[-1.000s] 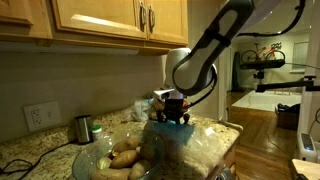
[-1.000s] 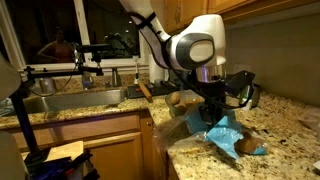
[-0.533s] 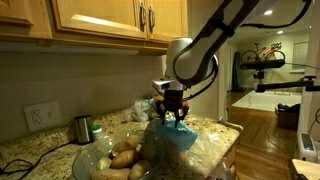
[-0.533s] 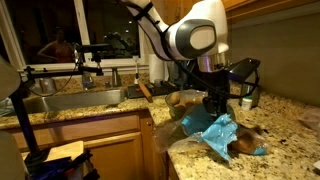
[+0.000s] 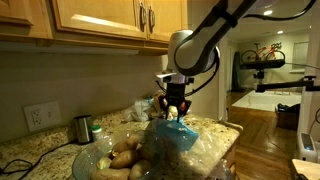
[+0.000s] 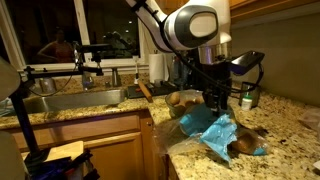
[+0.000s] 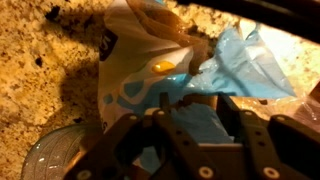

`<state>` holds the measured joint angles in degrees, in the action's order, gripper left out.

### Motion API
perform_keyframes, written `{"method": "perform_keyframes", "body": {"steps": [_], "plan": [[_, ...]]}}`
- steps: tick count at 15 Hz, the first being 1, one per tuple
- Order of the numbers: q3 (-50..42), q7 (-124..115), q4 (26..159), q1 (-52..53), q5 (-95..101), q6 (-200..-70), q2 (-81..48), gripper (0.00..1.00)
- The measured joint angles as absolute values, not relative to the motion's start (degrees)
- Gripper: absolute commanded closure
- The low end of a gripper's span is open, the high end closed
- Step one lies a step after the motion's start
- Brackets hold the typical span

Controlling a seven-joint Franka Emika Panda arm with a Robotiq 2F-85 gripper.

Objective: Remove some potatoes from the plastic and put them into the bowl

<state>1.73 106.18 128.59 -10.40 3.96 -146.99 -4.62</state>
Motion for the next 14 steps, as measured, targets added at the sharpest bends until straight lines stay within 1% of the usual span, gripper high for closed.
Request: {"method": "perform_keyframes", "body": {"steps": [3, 4, 5, 14], "plan": [[1.47, 105.22, 128.06, -9.99, 1.70, -145.08, -3.07, 0.05], [1.20, 104.33, 127.94, -9.67, 1.13, -144.67, -2.64, 0.01], [0.99, 103.06, 127.93, -9.44, 0.86, -144.55, -2.23, 0.00], [-0.04, 88.98, 127.26, -7.84, 0.83, -144.56, -3.89, 0.00]]}}
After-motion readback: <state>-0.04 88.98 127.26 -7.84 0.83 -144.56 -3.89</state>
